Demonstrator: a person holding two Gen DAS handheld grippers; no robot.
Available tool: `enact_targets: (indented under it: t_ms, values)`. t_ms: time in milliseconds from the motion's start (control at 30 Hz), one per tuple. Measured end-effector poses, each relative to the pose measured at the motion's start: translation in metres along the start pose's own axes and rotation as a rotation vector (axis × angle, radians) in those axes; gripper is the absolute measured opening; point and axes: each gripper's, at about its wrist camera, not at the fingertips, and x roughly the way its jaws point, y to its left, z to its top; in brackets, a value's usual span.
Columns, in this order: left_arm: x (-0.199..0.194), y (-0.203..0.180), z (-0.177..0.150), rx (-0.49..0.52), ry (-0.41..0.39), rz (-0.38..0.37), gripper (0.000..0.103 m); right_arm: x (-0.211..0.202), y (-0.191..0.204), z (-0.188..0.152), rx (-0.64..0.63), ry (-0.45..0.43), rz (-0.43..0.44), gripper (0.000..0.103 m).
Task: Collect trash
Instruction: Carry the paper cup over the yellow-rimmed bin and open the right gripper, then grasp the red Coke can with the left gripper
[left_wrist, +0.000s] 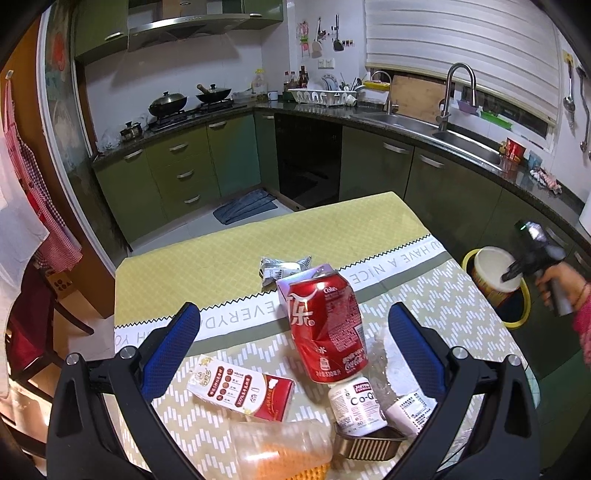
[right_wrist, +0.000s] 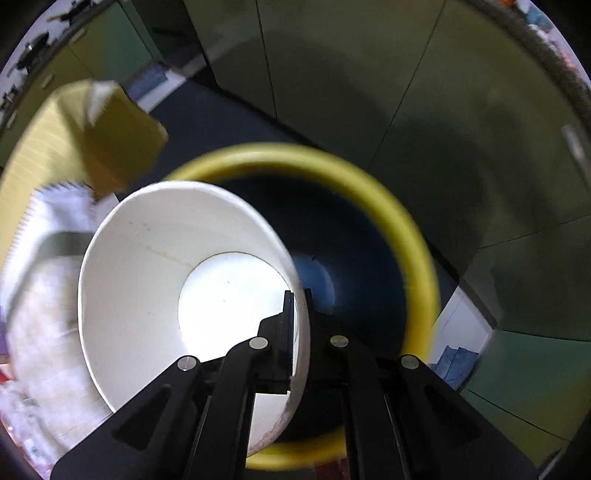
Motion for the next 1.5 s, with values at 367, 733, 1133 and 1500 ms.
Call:
enact_targets:
  t_ms: [367, 733, 1133, 1500]
  values:
    - [0.016, -0.01, 0.0, 0.009, 0.078, 0.018, 0.097, 0.053, 0.01, 0.019, 0.0, 0.04, -0.047, 0.016]
    - [0.065, -0.026, -0.002, -0.02, 0.272, 0.0, 0.097, -0.019, 0.02, -0.002, -0.066, -0.132, 0.057, 0.023]
    - [0.13, -0.008, -0.009, -0.214, 0.45, 0.093, 0.098, -0.096, 0.035, -0.079, -0.233, -0.247, 0.201, 0.028]
    - [0.151, -0.021, -0.01, -0.196, 0.529, 0.014, 0.097, -0.105, 0.033, -0.112, -0.286, -0.25, 0.238, 0.033]
